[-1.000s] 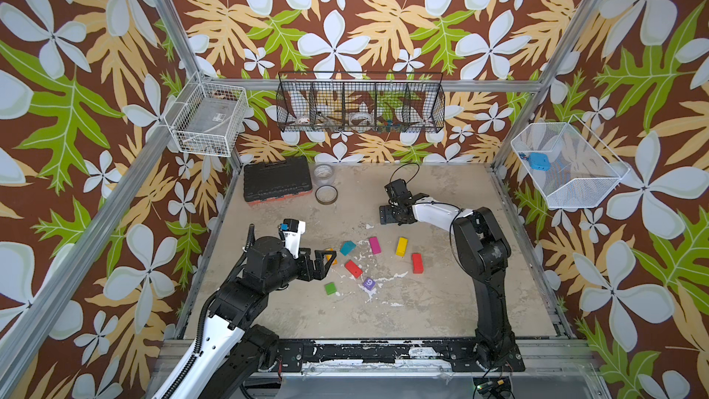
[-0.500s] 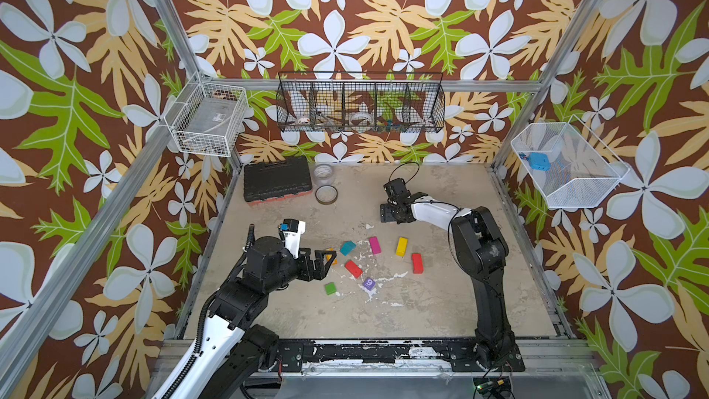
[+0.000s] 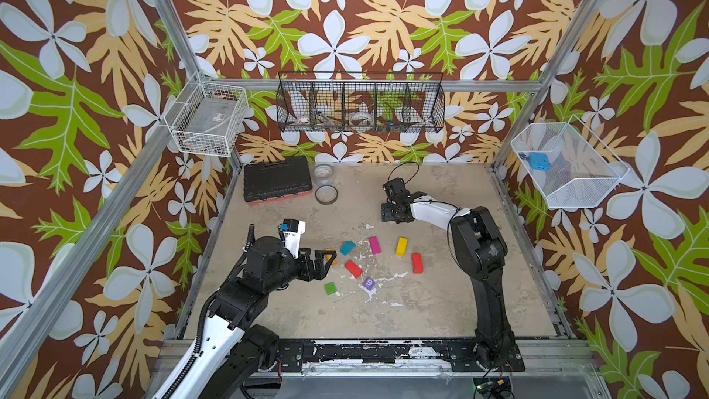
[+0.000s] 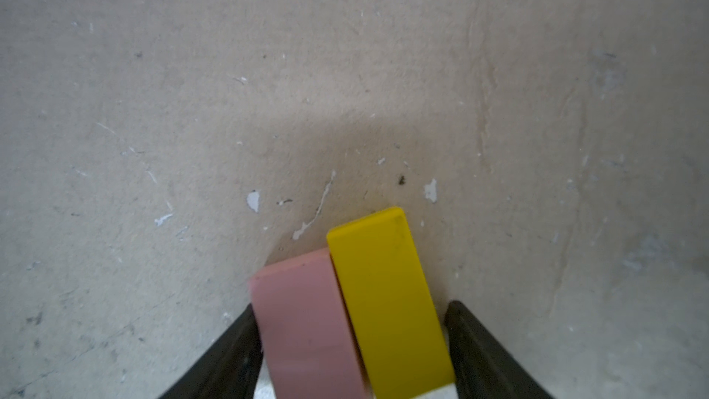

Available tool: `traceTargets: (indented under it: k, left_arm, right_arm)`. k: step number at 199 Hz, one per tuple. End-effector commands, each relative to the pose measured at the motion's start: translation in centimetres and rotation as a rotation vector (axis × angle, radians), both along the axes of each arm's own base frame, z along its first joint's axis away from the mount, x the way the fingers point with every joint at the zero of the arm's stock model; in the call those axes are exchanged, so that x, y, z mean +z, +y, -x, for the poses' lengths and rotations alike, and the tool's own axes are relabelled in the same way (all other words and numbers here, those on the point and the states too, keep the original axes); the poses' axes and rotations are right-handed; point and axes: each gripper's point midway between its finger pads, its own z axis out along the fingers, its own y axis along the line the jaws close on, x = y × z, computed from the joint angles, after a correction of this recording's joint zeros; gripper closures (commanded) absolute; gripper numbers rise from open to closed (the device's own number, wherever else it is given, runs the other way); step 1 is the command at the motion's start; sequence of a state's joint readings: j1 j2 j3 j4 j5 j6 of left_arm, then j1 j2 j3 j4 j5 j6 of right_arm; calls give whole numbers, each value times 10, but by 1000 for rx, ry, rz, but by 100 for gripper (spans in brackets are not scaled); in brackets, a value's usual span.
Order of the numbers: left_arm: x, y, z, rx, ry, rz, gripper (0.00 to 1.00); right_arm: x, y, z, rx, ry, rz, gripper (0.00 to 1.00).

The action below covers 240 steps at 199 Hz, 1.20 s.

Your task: Build the wood block tower

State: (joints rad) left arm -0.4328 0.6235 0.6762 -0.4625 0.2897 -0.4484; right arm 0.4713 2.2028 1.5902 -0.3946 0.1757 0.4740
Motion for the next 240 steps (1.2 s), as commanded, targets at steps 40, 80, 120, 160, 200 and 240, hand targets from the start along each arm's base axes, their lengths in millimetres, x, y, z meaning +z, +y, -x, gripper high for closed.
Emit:
traceTargets:
  k: [40,80,120,160,200,240]
  left_arm:
    - [3,0,-1,2,-8,7,0]
    - [3,-1,-1,1,-8,7,0]
    - [2,-1,-1,2,-5,6,0]
    - [2,-1,-1,2,-5,6,0]
    - [2,-1,-1,2,-6,6,0]
    - [2,-1,-1,2,-6,6,0]
  right_arm:
    - [-29,-17,29,10,151,76,25]
    - [-36,-27,24,3,156,67,22]
    - [-36,-26,23,11,155,60,27]
    - [-39,-27,23,-8,167,56,36]
    - [-40,-35,24,-68,173,45,40]
    - [-36,-32,24,-73,168,27,39]
